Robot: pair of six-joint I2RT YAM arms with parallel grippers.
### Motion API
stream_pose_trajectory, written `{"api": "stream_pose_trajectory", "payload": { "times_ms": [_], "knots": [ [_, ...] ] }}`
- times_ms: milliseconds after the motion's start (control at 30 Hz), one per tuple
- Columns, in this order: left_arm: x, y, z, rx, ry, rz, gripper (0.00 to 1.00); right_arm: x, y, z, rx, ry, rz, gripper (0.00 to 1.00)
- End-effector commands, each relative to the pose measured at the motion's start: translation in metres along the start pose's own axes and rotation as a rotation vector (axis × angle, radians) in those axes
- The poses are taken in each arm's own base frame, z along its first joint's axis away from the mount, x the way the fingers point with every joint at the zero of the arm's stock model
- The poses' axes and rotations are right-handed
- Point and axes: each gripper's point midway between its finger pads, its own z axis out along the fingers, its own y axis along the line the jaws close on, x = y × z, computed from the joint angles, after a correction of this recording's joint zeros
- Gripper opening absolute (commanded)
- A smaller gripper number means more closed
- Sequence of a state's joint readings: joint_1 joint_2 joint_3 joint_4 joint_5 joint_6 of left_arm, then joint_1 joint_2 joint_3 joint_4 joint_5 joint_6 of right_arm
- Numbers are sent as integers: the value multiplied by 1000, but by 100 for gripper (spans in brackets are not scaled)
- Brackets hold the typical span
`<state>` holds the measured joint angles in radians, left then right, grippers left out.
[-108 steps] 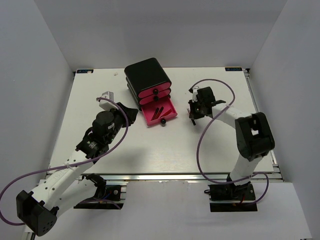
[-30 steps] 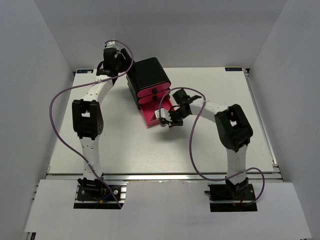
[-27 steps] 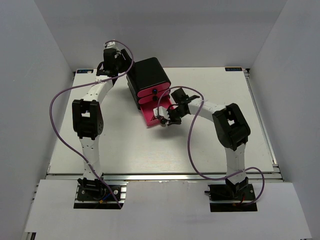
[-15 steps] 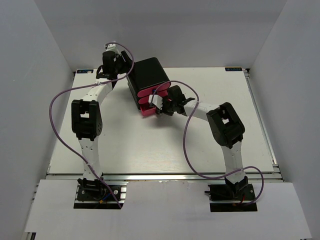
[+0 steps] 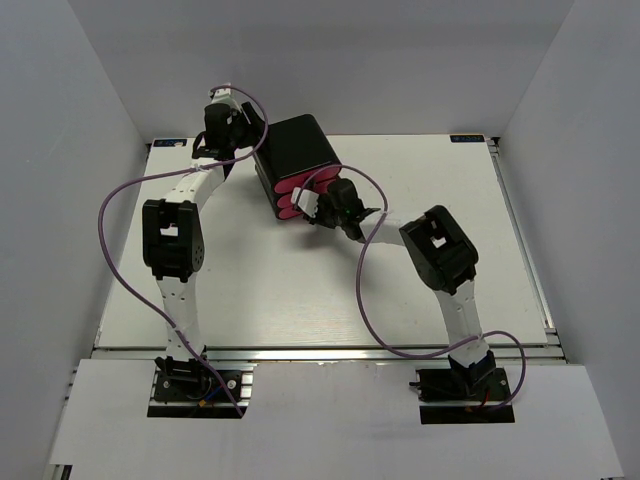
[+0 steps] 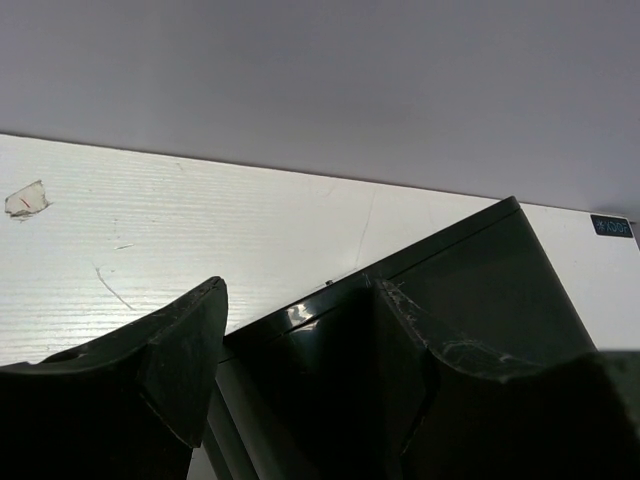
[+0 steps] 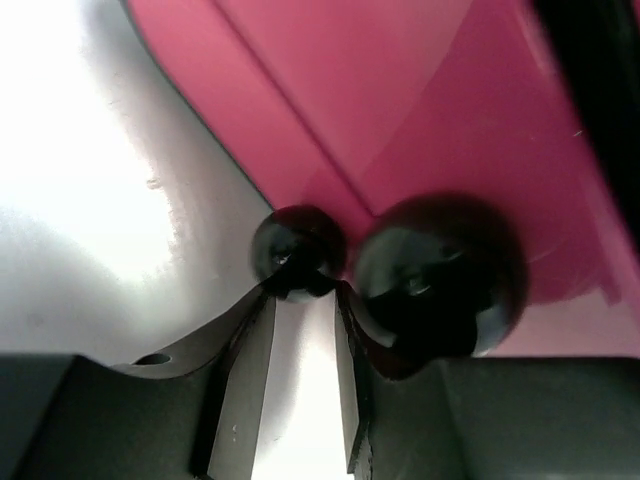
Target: Organize the makeup
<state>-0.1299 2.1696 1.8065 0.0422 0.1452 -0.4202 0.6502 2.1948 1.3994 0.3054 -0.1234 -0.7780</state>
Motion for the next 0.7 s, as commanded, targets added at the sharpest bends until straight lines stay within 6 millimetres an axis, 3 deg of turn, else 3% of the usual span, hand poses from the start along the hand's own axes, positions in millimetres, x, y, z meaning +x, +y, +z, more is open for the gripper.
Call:
{"api": "stream_pose_trajectory", "payload": {
  "times_ms": [0, 67, 100, 167, 200, 233, 367, 467, 500, 533, 600, 633, 667],
  "knots": [
    [35, -13, -16, -2, 146, -34, 69, -34, -24, -27, 58, -93, -59, 36],
    [11, -15, -21, -18, 83, -37, 71, -23, -15, -40, 8, -61, -48, 38],
    [-4, -17, -23, -22, 44, -47, 73, -18, -17, -52, 0, -49, -35, 47],
    [-35, -13, -30, -73, -37, -63, 96, -2, -7, -65, -44, 11, 18, 59],
    [-53, -16, -34, -76, -80, -75, 98, 0, -10, -77, -51, 12, 47, 81],
    [-65, -16, -37, -83, -112, -81, 98, 2, -11, -85, -49, 15, 82, 89],
    [-124, -10, -60, -173, -287, -99, 98, 9, -9, -123, -48, 7, 192, 89],
    [-155, -11, -88, -215, -380, -102, 98, 3, -15, -156, -46, -6, 337, 89],
    [-173, -19, -111, -216, -426, -103, 98, -5, -19, -171, -39, -17, 406, 89],
    [-159, -10, -117, -251, -408, -109, 98, -7, -20, -179, -41, -30, 435, 89],
    [-168, -12, -144, -257, -480, -153, 98, -16, -32, -202, -13, -61, 484, 89],
    [-155, -11, -169, -256, -478, -168, 98, -17, -33, -208, 2, -72, 531, 90],
    [-158, -18, -184, -216, -519, -180, 98, -17, -41, -216, 35, -77, 550, 89]
  ]
}}
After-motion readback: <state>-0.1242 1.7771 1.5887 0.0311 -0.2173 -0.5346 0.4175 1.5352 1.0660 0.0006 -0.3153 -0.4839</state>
